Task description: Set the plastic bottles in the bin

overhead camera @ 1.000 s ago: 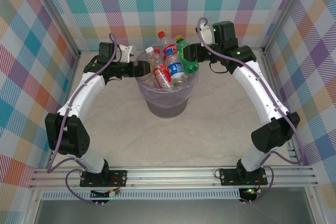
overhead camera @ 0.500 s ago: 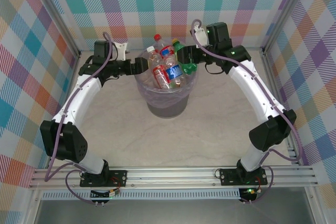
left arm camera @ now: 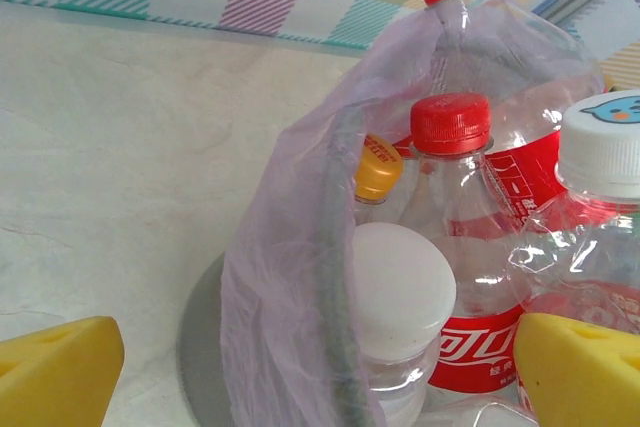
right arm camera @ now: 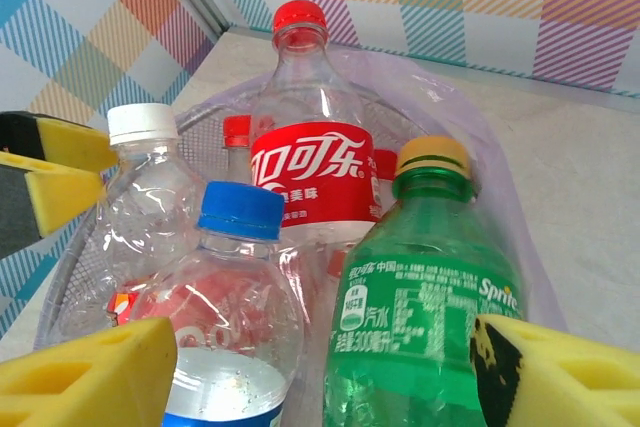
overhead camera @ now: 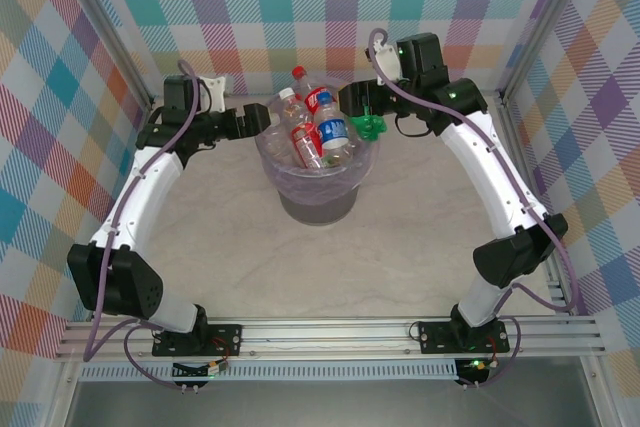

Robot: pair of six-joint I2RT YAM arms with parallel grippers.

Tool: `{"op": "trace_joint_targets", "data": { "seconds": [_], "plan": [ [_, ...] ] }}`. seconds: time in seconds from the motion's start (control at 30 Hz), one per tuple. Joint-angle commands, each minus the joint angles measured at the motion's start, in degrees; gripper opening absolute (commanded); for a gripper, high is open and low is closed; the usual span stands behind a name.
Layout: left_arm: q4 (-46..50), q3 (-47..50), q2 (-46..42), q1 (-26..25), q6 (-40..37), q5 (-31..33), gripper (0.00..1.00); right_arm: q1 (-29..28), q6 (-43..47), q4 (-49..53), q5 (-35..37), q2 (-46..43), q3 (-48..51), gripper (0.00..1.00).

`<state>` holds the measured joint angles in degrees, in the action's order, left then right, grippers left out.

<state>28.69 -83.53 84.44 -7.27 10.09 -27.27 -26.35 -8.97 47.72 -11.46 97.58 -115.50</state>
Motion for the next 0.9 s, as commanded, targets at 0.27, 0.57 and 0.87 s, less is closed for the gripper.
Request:
{"op": "trace_joint_targets", "data": {
  "seconds": [0.27,0.57,0.87],
  "plan": [
    [-0.65,2.48,-6.62,0.28,5.04,-2.17,1.00,-0.37,0.02,3.08,0.38,1.03,1.69,0.66],
    [-1.24,5.88,-8.57,0.25,5.40,-1.82,1.00,-1.41,-3.38,1.64,-3.75,3.58,2.72,0.60],
    [-5.65,9.16,-8.24,0.32,7.84,-3.85,1.00,-1.78,-4.32,2.51,-2.97,2.13,0.20,0.66]
  ]
}}
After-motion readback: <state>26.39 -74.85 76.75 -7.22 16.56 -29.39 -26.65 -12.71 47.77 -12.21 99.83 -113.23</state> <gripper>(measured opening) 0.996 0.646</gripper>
